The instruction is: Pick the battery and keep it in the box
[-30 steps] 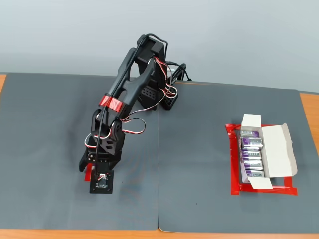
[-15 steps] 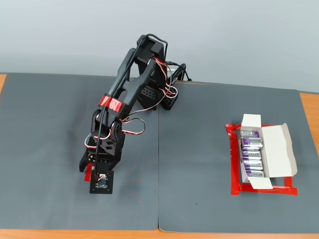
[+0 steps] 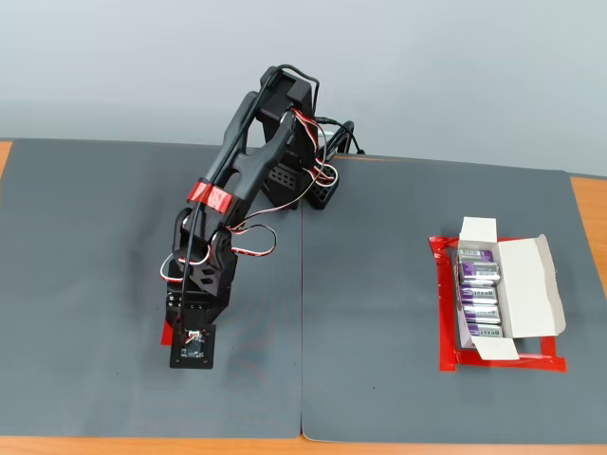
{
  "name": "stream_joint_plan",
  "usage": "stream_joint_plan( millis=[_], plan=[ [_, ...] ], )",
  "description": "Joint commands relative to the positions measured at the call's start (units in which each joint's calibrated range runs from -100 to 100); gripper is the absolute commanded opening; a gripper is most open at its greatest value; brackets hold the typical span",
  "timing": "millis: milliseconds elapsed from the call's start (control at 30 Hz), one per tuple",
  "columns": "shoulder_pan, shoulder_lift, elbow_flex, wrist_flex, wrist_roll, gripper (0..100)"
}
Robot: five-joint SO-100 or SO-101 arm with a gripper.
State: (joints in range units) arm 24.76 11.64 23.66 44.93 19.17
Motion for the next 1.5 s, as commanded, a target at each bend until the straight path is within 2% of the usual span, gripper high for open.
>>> stream_joint_plan(
  millis=[0, 433, 967, 1467],
  plan=[
    [0.19, -0.32, -0.64, -0.40, -0.18, 5],
    [0.79, -6.17, -0.91, 0.13, -0.55, 2],
    [-0.40, -26.26, -0.91, 0.21, -10.24, 2],
    [-9.13, -35.25, -1.00, 0.21, -10.86, 2]
  ],
)
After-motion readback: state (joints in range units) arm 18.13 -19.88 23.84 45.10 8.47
